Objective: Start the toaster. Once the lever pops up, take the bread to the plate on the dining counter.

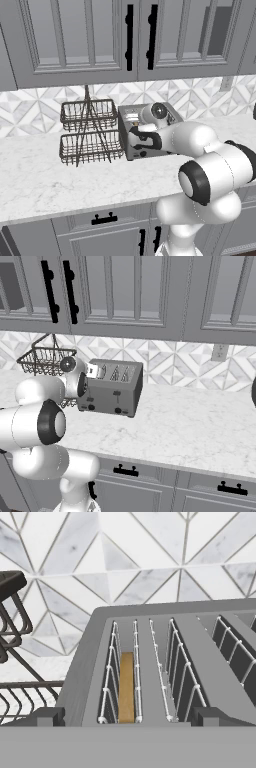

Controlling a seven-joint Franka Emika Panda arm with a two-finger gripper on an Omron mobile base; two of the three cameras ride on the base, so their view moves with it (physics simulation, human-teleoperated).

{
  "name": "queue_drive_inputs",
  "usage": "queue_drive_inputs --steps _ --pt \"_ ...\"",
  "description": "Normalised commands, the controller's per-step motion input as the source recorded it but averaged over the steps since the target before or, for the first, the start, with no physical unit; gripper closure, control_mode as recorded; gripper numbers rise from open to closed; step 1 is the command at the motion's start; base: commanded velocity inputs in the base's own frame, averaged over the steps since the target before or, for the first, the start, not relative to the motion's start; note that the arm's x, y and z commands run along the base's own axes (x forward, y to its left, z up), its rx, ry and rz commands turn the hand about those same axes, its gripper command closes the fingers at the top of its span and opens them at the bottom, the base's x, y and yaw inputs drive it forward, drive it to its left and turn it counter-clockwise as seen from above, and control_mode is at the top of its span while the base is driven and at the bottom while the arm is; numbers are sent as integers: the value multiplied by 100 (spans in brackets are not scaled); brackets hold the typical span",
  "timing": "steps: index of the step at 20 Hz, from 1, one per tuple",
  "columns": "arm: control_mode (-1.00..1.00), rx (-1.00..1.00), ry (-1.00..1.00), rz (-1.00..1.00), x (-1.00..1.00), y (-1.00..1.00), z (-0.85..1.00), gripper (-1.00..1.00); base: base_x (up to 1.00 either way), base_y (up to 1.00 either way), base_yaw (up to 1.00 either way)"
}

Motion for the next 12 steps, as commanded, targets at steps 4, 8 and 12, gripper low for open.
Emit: queue_drive_inputs --steps 4,8,12 --pt "-100 0 0 0 0 0 0 -100 0 0 0" --pt "-100 0 0 0 0 0 0 -100 0 0 0" --pt "-100 0 0 0 0 0 0 -100 0 0 0"
